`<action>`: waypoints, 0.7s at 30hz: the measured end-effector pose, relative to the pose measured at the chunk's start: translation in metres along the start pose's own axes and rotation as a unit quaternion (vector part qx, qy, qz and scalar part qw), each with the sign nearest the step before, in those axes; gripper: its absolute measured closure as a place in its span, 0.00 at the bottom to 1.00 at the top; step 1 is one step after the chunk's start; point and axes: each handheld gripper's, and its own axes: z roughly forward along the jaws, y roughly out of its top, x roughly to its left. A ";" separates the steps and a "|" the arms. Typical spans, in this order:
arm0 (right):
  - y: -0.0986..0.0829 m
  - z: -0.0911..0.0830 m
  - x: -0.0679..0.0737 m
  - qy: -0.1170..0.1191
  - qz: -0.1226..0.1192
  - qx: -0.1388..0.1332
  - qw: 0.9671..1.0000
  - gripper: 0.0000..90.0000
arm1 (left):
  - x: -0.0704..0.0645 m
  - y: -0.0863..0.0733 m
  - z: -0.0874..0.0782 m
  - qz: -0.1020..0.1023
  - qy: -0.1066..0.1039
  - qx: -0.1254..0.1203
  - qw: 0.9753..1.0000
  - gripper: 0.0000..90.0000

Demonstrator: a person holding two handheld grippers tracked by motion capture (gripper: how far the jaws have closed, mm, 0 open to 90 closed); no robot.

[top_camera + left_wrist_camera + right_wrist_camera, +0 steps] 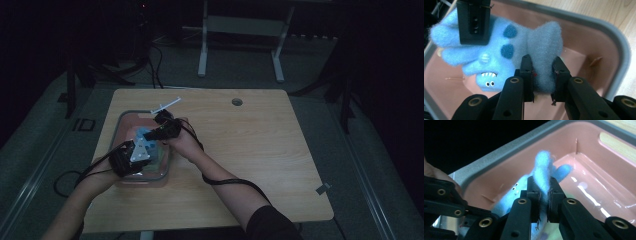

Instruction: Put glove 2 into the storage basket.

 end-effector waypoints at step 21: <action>-0.009 -0.008 -0.009 -0.030 -0.031 0.015 0.999 0.51 | 0.010 -0.003 0.020 -0.041 -0.023 0.017 0.999 0.49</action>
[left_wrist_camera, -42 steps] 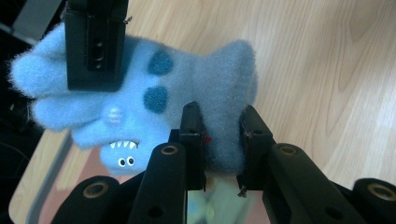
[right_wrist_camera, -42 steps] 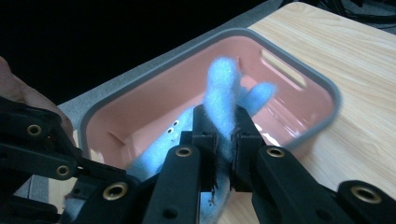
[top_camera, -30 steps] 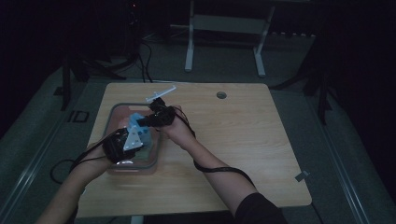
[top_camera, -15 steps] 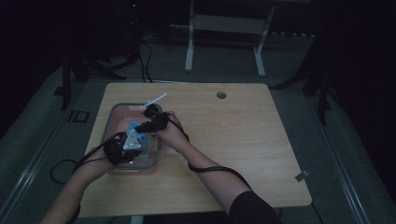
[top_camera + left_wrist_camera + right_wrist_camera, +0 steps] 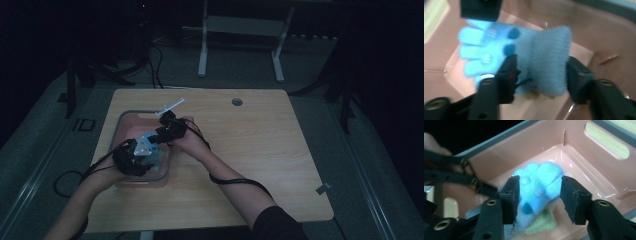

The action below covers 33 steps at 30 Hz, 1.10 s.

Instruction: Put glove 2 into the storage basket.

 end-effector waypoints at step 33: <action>-0.067 -0.096 -0.011 -0.002 -0.046 -0.038 0.998 0.17 | -0.037 0.071 -0.009 -0.034 -0.053 -0.096 0.993 0.07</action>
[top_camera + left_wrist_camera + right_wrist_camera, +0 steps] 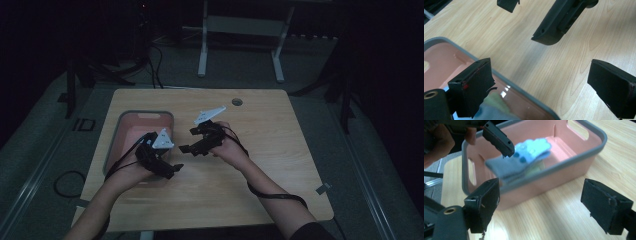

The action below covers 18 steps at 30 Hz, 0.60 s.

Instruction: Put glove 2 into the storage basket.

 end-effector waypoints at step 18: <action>-0.055 -0.018 -0.007 -0.011 0.007 0.013 1.000 0.17 | -0.043 0.015 0.028 0.034 -0.050 -0.001 0.998 0.07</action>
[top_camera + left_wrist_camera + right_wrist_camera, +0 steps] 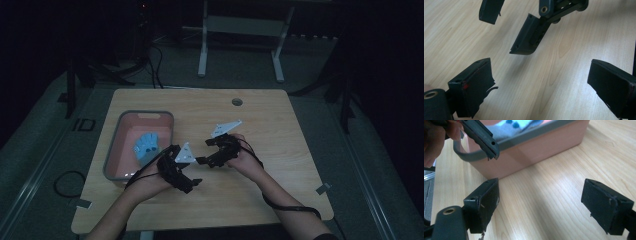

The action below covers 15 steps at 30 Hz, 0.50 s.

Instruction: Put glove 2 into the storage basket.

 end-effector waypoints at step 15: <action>-0.049 -0.011 -0.004 -0.004 0.022 0.002 1.000 0.17 | -0.028 0.002 0.025 0.023 -0.029 -0.011 0.999 0.07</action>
